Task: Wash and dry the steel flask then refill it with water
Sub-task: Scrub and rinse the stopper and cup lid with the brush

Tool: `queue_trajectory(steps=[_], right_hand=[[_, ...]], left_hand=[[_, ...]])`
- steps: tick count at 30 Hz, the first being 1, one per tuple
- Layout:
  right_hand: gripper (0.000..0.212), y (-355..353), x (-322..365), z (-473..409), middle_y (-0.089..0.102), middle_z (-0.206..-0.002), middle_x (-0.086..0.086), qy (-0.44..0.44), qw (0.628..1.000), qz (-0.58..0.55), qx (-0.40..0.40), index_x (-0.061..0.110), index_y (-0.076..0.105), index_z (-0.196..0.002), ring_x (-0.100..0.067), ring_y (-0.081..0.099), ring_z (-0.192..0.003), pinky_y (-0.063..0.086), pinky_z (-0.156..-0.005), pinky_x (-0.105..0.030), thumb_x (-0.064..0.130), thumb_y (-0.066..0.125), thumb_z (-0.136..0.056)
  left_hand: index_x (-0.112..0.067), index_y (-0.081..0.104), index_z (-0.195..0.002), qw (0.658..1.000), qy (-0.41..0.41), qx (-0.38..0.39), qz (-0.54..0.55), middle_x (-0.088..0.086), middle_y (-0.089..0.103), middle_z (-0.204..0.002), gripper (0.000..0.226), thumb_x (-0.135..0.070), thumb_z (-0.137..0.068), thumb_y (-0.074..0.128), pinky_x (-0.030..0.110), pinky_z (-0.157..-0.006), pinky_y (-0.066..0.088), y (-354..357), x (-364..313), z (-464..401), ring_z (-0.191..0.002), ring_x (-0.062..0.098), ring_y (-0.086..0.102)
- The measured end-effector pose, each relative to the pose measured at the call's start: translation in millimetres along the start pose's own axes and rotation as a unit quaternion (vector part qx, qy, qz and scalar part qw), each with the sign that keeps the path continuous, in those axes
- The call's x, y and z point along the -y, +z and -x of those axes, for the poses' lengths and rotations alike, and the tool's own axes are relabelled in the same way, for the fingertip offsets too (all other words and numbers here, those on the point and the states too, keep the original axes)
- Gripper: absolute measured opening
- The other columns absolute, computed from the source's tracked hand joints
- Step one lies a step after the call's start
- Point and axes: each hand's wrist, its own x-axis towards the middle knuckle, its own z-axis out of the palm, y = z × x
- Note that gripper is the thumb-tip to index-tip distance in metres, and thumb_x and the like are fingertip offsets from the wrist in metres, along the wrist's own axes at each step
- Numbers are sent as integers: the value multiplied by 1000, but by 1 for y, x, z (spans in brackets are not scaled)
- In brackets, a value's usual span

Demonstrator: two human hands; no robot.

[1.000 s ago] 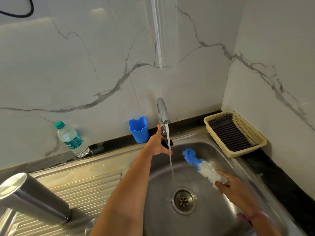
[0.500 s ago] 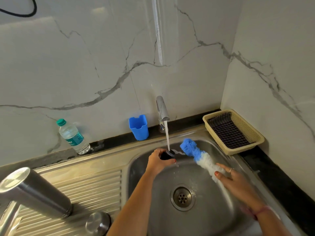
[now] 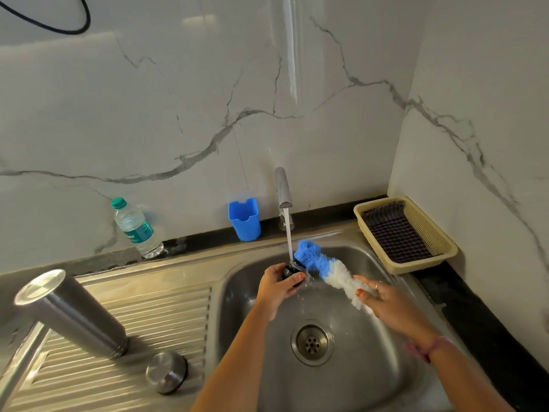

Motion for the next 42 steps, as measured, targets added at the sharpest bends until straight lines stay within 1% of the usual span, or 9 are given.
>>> queue_trajectory(steps=[3,6,10,15,21,26,29,33,42], right_hand=[[42,3,-1,1,69,-108,5,-29,999,20,5,36,48,-137,-12,66,-81,54,-77,-29,32,55,-96],[40,-3,-5,3,64,-123,8,-30,999,19,24,39,49,-135,-10,63,-102,51,-92,-32,34,56,-96],[42,-8,-4,2,60,-128,8,-13,999,41,27,37,46,-139,-9,58,-107,45,-92,-27,36,52,-97],[41,0,12,0,64,-120,8,-28,996,85,30,46,42,-138,-13,63,-100,52,-88,-32,43,48,-97],[43,-16,17,1,53,-134,10,0,996,73,49,36,42,-141,-14,51,-122,36,-94,-25,36,49,-99],[42,-1,30,6,64,-124,3,-37,991,131,6,40,42,-141,-12,60,-104,45,-84,-24,37,47,-99],[43,-8,25,14,60,-130,5,-31,994,102,19,39,41,-142,-8,56,-106,42,-88,-23,36,48,-99],[44,-25,21,22,56,-134,5,-12,996,88,31,41,39,-142,-14,54,-116,40,-92,-28,39,47,-99],[45,-6,49,26,65,-116,5,-31,982,182,-41,47,32,-144,-12,61,-98,52,-87,-35,44,40,-100]], left_hand=[[-8,59,-121,1000,10,-11,14,11,71,-110,36,-13,-88,73,43,-90,58,7,-4,7,-100,24,72],[-10,62,-116,999,12,-32,24,10,71,-108,25,-14,-92,68,42,-91,58,6,-4,9,-103,25,70],[-12,57,-124,1000,-6,-24,17,11,67,-117,33,-19,-93,67,35,-87,59,9,3,11,-106,22,68],[-7,60,-125,999,-7,-40,9,11,69,-116,33,-18,-94,66,33,-84,60,2,-2,7,-103,21,70],[-10,58,-127,999,-11,-39,-14,11,66,-118,36,-19,-93,67,37,-87,59,-9,-6,4,-107,23,68],[-10,59,-122,1000,-21,-3,-10,7,67,-112,30,-18,-94,67,35,-88,59,-1,-15,5,-103,19,68],[-11,60,-123,999,-37,-8,24,6,69,-111,32,-19,-93,67,30,-82,59,-5,-21,3,-101,18,69],[-9,58,-124,994,-70,-26,76,11,71,-112,45,-21,-84,77,36,-87,59,-5,-18,4,-105,24,69],[-1,59,-119,975,-95,1,203,20,71,-109,58,-14,-68,82,53,-91,56,5,-25,13,-95,34,73]])
